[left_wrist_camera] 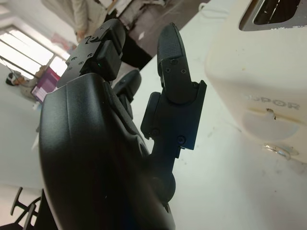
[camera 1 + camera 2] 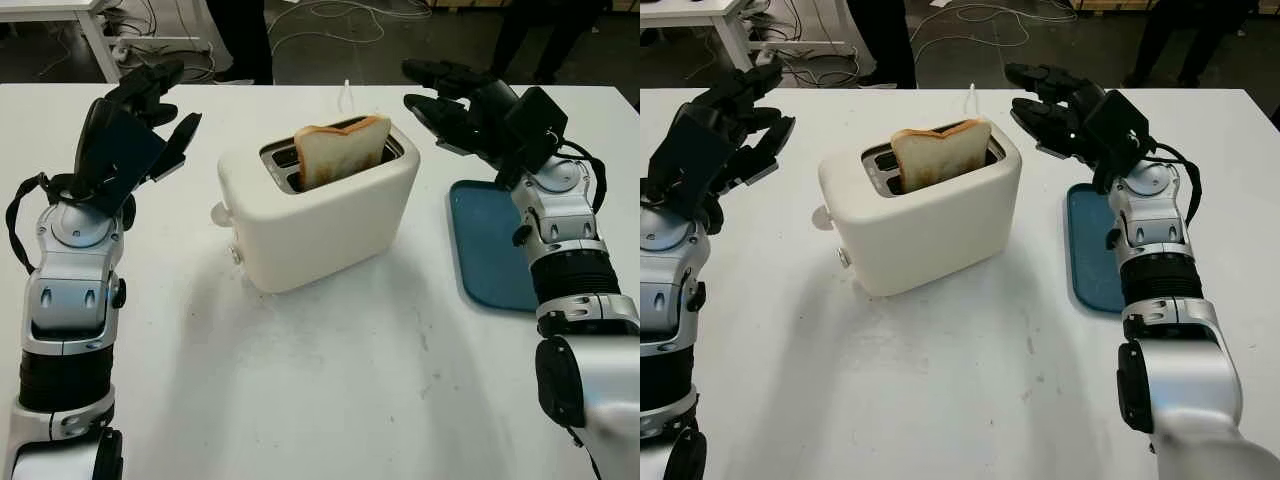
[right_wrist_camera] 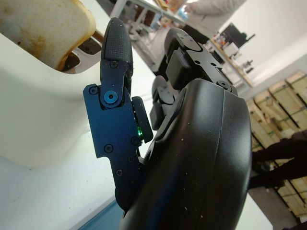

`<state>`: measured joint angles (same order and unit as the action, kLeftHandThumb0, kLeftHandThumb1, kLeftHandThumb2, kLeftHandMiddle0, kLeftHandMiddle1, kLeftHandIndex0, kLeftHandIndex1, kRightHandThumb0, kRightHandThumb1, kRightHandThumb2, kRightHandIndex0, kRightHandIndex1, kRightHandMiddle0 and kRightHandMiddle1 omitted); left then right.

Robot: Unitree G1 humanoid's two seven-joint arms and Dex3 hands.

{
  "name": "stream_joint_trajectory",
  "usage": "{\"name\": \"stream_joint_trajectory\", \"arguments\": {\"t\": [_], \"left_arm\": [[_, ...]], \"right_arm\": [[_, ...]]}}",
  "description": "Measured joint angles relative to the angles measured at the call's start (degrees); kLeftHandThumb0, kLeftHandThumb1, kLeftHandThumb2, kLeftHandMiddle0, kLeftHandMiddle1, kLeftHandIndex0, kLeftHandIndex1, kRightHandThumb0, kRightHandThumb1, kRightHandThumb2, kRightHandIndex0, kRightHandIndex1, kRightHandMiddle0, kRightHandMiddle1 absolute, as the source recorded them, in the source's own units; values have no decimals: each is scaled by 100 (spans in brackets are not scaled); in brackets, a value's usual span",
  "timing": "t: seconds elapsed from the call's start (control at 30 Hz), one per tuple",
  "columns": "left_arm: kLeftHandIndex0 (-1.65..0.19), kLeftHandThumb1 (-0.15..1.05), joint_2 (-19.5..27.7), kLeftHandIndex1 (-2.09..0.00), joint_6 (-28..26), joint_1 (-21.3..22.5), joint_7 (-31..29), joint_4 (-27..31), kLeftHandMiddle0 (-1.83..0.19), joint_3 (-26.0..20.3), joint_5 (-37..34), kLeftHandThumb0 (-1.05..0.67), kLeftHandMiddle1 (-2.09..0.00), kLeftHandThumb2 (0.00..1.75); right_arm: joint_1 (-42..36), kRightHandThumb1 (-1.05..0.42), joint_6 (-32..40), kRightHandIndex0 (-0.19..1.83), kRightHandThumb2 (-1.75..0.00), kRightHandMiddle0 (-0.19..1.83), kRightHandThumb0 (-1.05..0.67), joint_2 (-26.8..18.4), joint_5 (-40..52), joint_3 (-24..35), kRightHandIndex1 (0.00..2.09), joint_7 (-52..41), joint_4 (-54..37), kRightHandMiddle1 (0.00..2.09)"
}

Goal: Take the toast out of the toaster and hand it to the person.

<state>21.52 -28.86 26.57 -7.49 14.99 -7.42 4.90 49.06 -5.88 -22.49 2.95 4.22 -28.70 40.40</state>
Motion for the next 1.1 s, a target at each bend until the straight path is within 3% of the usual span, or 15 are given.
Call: {"name": "stream_joint_trajectory", "arguments": {"t": [0.5, 0.67, 0.83, 1.1], "left_arm": [[-31, 92, 0, -17, -1, 0, 0, 0, 0, 1, 10, -45, -86, 46], [-31, 92, 0, -17, -1, 0, 0, 0, 0, 1, 9, -45, -86, 45], [-31, 92, 0, -17, -1, 0, 0, 5, 0, 1, 11, -45, -84, 47], [-31, 92, -1, -17, 0, -1, 1, 9, 0, -1, 10, -44, -83, 46]], "right_arm": [[2, -92, -5, 39, -38, 40, -64, 0, 0, 0, 1, -22, 45, 1], [3, -92, -29, 43, -26, 45, -61, 8, -96, -6, 3, 219, 43, 2], [314, -84, -835, 58, -3, 58, -66, -2, -174, 53, 9, 463, 348, 7], [1318, -74, -1545, 83, 0, 79, -82, -144, -208, -80, 24, -56, 438, 13]]}}
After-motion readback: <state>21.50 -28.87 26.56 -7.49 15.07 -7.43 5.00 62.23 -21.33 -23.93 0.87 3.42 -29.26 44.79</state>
